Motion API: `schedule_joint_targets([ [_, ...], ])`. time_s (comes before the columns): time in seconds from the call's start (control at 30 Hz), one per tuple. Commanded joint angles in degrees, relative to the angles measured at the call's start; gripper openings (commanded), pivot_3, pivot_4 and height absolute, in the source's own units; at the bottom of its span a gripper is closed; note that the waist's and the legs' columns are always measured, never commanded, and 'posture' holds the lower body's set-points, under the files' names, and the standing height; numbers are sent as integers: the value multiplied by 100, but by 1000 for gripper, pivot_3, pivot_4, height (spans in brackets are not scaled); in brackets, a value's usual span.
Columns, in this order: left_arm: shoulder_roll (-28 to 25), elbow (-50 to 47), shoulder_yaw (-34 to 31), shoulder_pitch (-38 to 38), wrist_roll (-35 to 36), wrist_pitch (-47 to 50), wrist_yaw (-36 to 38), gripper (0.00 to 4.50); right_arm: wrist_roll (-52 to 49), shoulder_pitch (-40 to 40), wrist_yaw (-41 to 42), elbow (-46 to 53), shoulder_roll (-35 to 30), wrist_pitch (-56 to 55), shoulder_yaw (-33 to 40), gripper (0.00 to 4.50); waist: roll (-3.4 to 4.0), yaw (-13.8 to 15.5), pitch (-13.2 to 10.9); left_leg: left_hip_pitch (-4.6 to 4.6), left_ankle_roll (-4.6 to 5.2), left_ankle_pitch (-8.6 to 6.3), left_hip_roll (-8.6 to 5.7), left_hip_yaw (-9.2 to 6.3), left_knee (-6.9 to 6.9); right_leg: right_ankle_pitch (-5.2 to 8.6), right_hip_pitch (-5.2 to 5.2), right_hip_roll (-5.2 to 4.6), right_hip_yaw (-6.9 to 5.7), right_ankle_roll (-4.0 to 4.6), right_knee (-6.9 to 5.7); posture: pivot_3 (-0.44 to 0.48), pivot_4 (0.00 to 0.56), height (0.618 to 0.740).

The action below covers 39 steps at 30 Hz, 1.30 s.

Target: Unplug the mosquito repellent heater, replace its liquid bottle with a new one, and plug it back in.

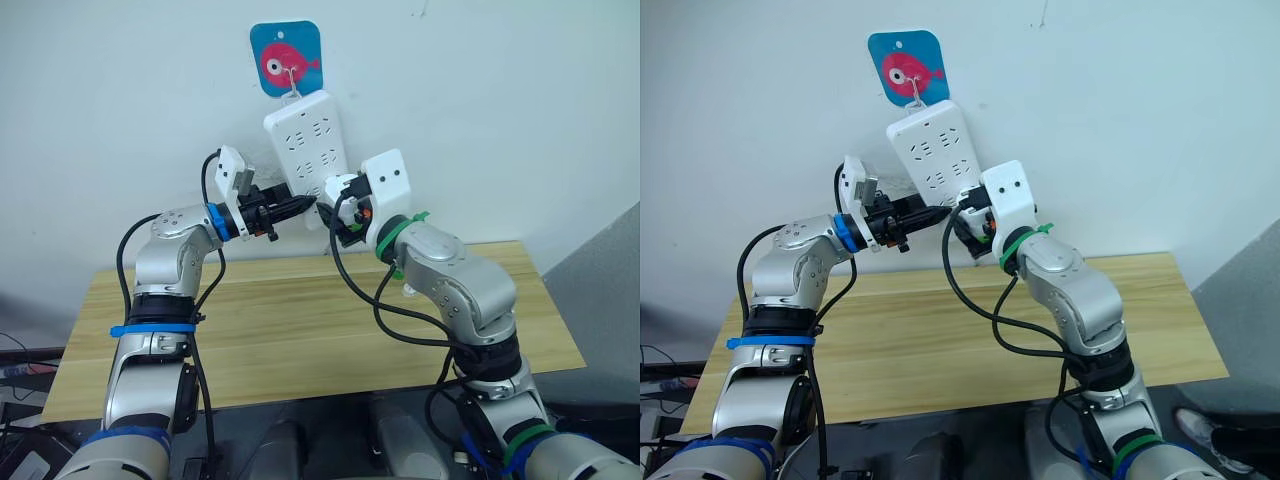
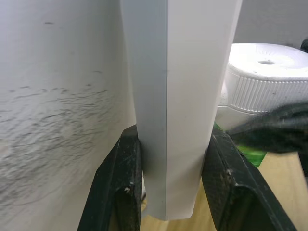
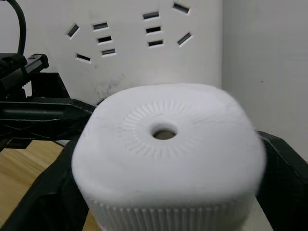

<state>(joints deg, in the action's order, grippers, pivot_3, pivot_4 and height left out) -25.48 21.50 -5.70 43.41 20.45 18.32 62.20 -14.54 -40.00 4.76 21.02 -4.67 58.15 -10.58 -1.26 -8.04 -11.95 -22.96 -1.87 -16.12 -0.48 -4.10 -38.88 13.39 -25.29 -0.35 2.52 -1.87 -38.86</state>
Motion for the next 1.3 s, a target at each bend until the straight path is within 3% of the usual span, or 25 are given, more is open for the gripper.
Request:
schedule_joint_targets([
  [0.03,-60,125,94,19,-80,-346,106,1297,-14,-2,191,679,-239,167,-72,4466,0,-1,0,-1,0,0,-2,1,2,0,0,-3,0,0,1,-155,172,740],
  [0.07,-71,180,80,31,-98,-408,74,1297,-28,25,221,758,-291,213,-79,4466,0,-1,0,-1,1,-1,-2,1,3,0,0,-4,-1,0,5,-155,172,740],
  [0.23,-265,249,12,-68,-184,-811,26,2849,-207,158,456,1287,-521,554,-51,4500,0,-3,0,4,0,0,0,0,-1,0,0,-3,-2,0,5,-156,173,740],
  [0.4,-738,-105,-27,-525,-157,-719,97,4455,-386,462,1093,1889,-1164,387,-320,4500,0,-22,0,18,0,1,4,1,-4,0,4,7,-1,0,-11,-157,177,740],
  [0.63,-1455,-1205,-500,-1551,111,-518,-27,4455,-646,821,1645,2107,-1515,-8,-190,4500,-1,5,-1,15,0,1,7,-1,-4,1,3,8,-1,1,-9,-98,180,740],
  [0.73,-1639,-2235,-718,-2371,337,-437,-1,4500,-668,878,1760,2053,-1496,-225,-179,3898,-1,35,-1,16,0,1,9,-4,-3,1,4,8,-2,1,-8,-82,178,740],
  [1.07,-1386,-5223,-1151,-4540,1385,144,-614,4500,-268,889,1732,1386,-1216,-964,-722,146,-2,326,0,28,-7,5,12,-2,-5,2,17,6,0,4,-6,-29,170,740],
  [1.3,-1210,-5748,-1019,-4912,1483,113,-997,4500,76,838,1582,793,-887,-1273,-960,27,-3,405,1,35,-11,8,9,2,-5,3,24,9,-1,6,-6,-22,166,740],
])
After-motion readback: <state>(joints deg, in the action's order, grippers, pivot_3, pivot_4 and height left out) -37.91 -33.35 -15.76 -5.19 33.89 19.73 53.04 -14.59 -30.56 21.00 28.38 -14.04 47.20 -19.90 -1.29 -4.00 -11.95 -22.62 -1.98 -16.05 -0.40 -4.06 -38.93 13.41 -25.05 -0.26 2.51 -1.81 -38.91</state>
